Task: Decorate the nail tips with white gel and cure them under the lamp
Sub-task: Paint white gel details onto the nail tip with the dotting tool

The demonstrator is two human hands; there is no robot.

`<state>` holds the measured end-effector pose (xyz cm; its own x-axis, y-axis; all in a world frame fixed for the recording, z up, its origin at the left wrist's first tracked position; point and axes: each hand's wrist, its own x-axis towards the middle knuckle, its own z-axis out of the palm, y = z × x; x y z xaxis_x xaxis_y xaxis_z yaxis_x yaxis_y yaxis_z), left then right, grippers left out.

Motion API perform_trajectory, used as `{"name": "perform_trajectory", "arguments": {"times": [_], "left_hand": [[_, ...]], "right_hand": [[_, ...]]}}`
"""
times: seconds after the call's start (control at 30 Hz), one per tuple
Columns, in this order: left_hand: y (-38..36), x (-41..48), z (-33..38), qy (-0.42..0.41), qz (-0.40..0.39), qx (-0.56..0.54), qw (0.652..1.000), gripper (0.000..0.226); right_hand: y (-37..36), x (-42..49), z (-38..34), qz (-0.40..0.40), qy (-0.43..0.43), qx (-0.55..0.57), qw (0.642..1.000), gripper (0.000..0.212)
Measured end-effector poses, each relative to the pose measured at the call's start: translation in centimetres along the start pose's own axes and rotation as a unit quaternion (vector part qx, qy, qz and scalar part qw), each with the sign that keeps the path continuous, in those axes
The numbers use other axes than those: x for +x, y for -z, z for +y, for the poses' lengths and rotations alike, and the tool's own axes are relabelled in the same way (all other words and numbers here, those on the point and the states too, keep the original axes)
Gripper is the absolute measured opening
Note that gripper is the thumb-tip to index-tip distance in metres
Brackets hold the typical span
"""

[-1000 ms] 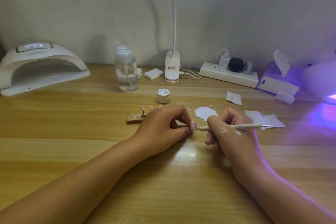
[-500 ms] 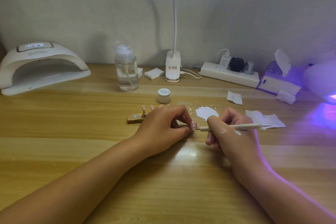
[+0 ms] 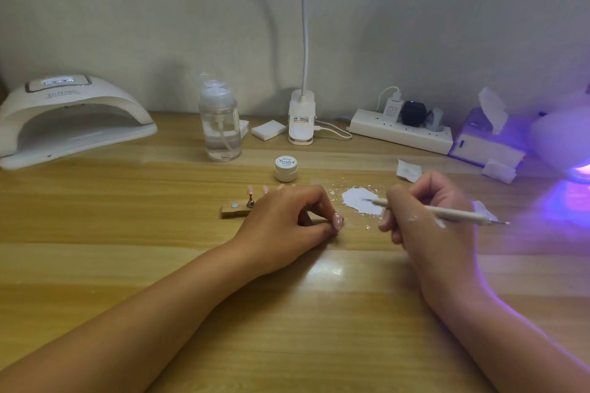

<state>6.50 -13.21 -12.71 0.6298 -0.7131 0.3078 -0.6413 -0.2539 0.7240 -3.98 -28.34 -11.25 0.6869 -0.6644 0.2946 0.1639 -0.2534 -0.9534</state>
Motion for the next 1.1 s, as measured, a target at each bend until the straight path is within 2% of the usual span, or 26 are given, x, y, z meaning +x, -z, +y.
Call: {"name": "perform_trajectory", "arguments": {"times": [0.13, 0.3, 0.5, 0.6, 0.87, 1.1], "left_hand": [[0.0, 0.0, 0.1, -0.002, 0.002, -0.007, 1.000, 0.015], [0.0, -0.1, 0.1, -0.001, 0.001, 0.003, 1.000, 0.018], [0.0, -0.1, 0.2, -0.003, 0.003, 0.010, 1.000, 0.019], [0.0, 0.0, 0.1, -0.005, 0.004, 0.016, 1.000, 0.019], [0.0, 0.1, 0.0, -0.008, 0.010, 0.031, 0.999, 0.015], [0.1, 0.1, 0.0, -0.007, 0.006, 0.049, 0.999, 0.012]], "right_hand": [[1.4, 1.7, 1.0, -0.016, -0.002, -0.134, 0.991, 0.016], [1.4, 2.4, 2.3, -0.039, -0.029, -0.199, 0.979, 0.021], [1.2, 1.6, 0.6, 0.010, -0.019, -0.078, 0.997, 0.017], [0.1, 0.1, -0.1, -0.022, -0.064, 0.031, 0.997, 0.028], [-0.9, -1.0, -0.1, -0.074, -0.066, 0.027, 0.995, 0.028], [-0.9, -0.9, 0.3, -0.086, -0.063, 0.019, 0.994, 0.019]]}}
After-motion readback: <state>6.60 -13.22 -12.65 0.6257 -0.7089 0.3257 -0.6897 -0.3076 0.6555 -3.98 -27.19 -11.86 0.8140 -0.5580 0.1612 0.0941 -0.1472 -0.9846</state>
